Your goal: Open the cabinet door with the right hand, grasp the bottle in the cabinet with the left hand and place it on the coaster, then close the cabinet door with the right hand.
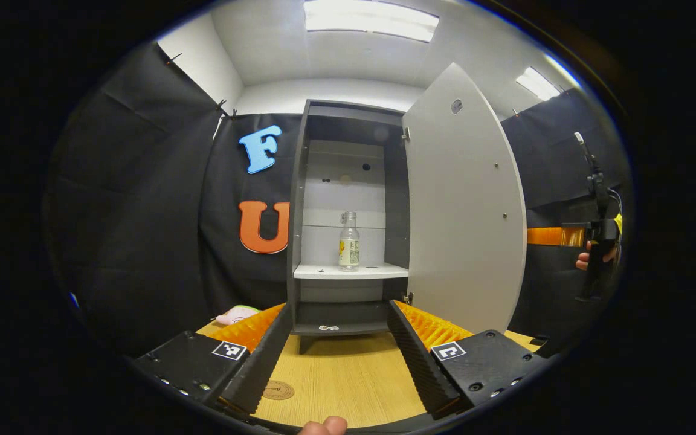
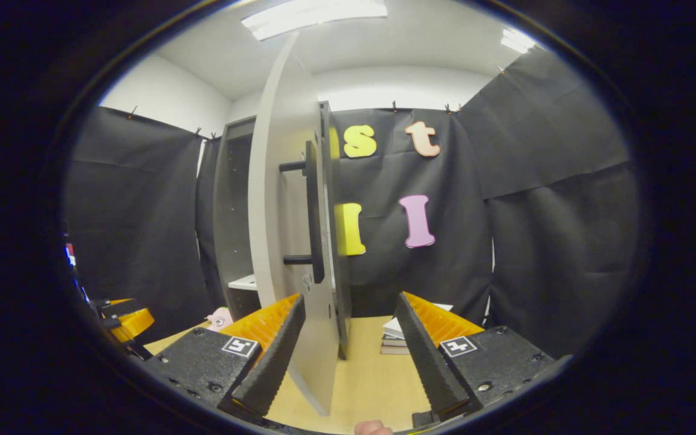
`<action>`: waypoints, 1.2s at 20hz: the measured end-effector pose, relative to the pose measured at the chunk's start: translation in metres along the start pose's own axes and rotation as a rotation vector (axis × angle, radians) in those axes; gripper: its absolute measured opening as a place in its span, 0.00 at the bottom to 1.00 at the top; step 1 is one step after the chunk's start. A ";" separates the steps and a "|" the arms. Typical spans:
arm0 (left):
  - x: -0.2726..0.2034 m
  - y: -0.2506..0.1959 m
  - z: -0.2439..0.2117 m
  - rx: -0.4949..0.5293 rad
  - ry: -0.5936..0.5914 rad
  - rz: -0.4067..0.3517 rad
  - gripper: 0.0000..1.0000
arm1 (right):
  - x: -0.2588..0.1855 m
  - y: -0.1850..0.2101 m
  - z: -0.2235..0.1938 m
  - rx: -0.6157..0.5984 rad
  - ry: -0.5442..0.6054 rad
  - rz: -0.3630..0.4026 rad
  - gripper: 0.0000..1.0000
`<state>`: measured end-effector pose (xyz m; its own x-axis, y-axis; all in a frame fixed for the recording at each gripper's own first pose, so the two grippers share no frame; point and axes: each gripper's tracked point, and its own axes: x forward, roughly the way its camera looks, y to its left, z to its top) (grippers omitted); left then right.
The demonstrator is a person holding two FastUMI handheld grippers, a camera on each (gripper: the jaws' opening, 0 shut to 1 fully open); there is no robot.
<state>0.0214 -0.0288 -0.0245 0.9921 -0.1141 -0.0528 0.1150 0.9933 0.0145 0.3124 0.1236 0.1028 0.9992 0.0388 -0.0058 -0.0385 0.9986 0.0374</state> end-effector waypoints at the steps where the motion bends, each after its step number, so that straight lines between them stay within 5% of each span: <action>1: 0.005 0.001 0.001 0.003 0.002 0.001 0.95 | 0.001 -0.002 0.000 -0.009 0.001 -0.008 0.94; 13: 0.171 -0.021 0.078 -0.033 -0.061 -0.158 0.95 | -0.001 0.003 -0.004 0.045 0.024 -0.025 0.94; 24: 0.347 -0.011 0.075 0.022 -0.012 -0.130 0.95 | -0.002 0.002 -0.005 0.048 0.050 -0.040 0.94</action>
<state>0.3685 -0.0804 0.0317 0.9693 -0.2418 -0.0438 0.2432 0.9695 0.0302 0.3099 0.1252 0.0977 0.9983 0.0023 -0.0582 0.0026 0.9965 0.0836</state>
